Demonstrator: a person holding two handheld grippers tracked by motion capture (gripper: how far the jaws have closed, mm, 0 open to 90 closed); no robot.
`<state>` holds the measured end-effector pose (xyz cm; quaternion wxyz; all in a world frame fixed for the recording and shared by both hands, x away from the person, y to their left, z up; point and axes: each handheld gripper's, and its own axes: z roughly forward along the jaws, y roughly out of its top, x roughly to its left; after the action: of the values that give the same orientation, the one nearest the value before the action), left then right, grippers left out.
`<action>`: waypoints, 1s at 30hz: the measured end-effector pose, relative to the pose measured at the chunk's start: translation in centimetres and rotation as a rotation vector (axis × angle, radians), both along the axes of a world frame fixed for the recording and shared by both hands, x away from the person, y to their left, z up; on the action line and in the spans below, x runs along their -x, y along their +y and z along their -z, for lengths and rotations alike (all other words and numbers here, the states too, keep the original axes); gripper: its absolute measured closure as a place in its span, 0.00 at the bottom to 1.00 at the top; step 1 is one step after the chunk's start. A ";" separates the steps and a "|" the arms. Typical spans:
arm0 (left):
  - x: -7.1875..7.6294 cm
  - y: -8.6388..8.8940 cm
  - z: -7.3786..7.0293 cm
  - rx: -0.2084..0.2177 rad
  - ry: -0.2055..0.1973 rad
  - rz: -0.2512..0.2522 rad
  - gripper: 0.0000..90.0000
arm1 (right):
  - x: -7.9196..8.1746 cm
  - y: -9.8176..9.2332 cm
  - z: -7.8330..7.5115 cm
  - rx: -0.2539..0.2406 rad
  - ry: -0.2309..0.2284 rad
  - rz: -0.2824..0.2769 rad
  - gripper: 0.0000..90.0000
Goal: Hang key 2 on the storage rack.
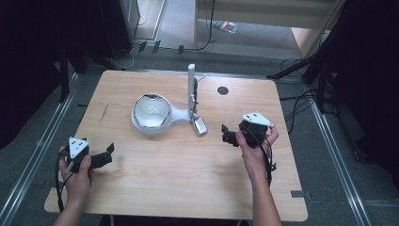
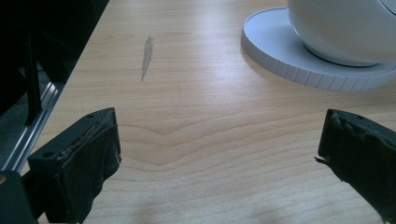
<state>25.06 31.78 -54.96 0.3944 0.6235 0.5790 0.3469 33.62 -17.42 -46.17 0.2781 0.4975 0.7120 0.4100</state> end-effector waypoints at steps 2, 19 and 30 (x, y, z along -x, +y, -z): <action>0.0 0.0 0.0 0.000 0.000 0.000 0.00 | 0.2 -0.3 0.3 0.001 0.005 0.001 0.00; 0.0 0.0 0.0 -0.005 0.002 0.001 0.00 | 2.0 -3.8 2.3 -0.014 0.033 0.055 0.00; 0.0 0.0 0.0 -0.006 0.001 0.001 0.00 | 3.3 -6.2 3.7 -0.042 0.047 0.093 0.00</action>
<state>25.04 31.74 -54.94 0.3923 0.6254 0.5778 0.3480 30.28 -23.66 -49.90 0.2696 0.5451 0.6859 0.3997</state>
